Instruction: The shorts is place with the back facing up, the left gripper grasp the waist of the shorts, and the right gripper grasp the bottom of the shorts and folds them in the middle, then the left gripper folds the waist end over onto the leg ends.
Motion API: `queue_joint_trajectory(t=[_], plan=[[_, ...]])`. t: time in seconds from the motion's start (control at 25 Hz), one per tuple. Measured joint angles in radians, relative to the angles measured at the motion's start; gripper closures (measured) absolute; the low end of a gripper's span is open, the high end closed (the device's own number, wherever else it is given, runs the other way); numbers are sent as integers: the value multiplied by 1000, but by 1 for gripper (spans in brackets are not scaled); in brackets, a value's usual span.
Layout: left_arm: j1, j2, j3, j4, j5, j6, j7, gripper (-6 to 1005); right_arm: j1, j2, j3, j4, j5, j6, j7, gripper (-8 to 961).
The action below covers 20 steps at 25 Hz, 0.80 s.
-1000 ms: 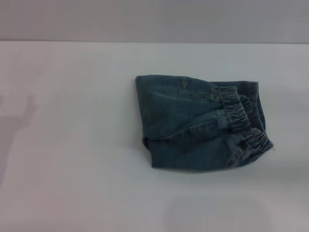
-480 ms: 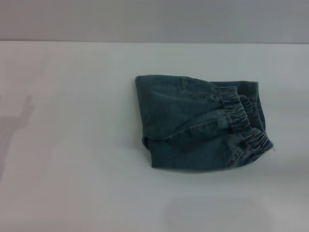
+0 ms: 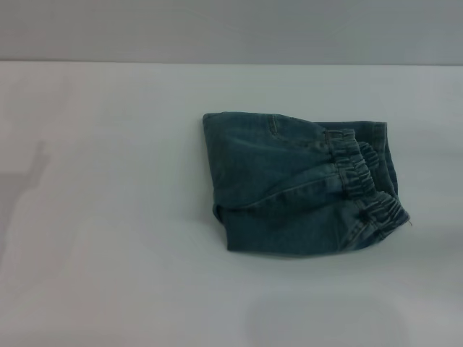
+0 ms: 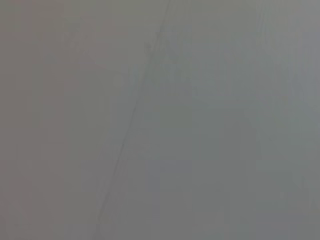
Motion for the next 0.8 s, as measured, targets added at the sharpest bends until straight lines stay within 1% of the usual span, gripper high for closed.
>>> queue_joint_trajectory(t=[0.28, 0.56, 0.64, 0.8], plan=[[-2, -1, -3, -2, 0, -7, 0, 163, 45, -2, 0, -1, 1, 37, -5, 395], [-3, -7, -16, -2, 0, -13, -3, 163, 100, -7, 0, -33, 0, 166, -6, 395], [-1, -7, -16, -2, 0, -9, -8, 163, 106, -8, 0, -39, 1, 190, -7, 395], [4, -6, -12, -2, 0, -9, -11, 163, 100, -5, 0, -47, 0, 187, -7, 395]])
